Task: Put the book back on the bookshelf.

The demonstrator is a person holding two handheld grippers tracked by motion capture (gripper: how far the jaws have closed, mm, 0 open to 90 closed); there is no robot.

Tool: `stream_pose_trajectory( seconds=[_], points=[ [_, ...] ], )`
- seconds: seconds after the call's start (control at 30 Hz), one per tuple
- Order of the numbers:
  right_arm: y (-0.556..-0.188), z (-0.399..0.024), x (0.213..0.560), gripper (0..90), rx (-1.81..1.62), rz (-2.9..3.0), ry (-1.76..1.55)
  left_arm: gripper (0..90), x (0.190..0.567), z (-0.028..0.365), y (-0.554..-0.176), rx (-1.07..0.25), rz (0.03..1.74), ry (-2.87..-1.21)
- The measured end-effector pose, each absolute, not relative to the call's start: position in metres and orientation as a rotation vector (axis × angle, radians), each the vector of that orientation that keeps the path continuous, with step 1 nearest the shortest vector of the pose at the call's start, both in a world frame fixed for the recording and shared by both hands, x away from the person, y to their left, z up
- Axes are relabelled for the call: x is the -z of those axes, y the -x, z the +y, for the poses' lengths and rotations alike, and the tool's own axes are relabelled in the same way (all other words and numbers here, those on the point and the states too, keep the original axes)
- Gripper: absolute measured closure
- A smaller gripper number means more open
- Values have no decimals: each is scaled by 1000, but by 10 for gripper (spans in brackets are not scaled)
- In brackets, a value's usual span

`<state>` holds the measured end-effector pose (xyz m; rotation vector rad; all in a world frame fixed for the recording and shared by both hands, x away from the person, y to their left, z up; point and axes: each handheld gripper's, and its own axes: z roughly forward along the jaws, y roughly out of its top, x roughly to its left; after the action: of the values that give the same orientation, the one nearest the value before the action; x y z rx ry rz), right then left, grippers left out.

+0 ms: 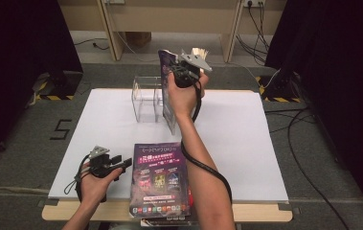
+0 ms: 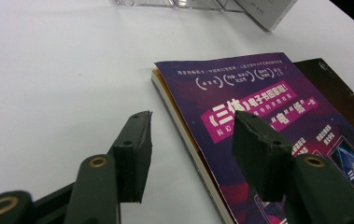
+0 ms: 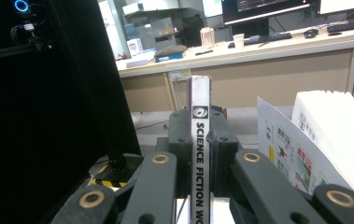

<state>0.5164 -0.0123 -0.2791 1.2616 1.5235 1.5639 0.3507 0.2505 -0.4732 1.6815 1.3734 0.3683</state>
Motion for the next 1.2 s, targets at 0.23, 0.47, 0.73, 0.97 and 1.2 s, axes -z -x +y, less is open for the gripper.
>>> stream_pose_trajectory(
  seconds=[0.23,0.47,0.73,0.97,1.2],
  points=[
    [-527,-7,288,832,-1548,1519,-1262,473,473,251,-350,-378,1369,-1676],
    [-525,-7,299,830,-1530,1510,-1247,473,475,252,-350,-377,1374,-1679],
    [-501,-15,305,821,-1500,1569,-1186,473,477,251,-350,-372,1378,-1680],
    [-475,-29,311,812,-1479,1646,-1167,472,478,251,-350,-366,1384,-1679],
    [-464,-45,313,788,-1481,1721,-1225,472,479,250,-350,-365,1384,-1681]
  ],
)
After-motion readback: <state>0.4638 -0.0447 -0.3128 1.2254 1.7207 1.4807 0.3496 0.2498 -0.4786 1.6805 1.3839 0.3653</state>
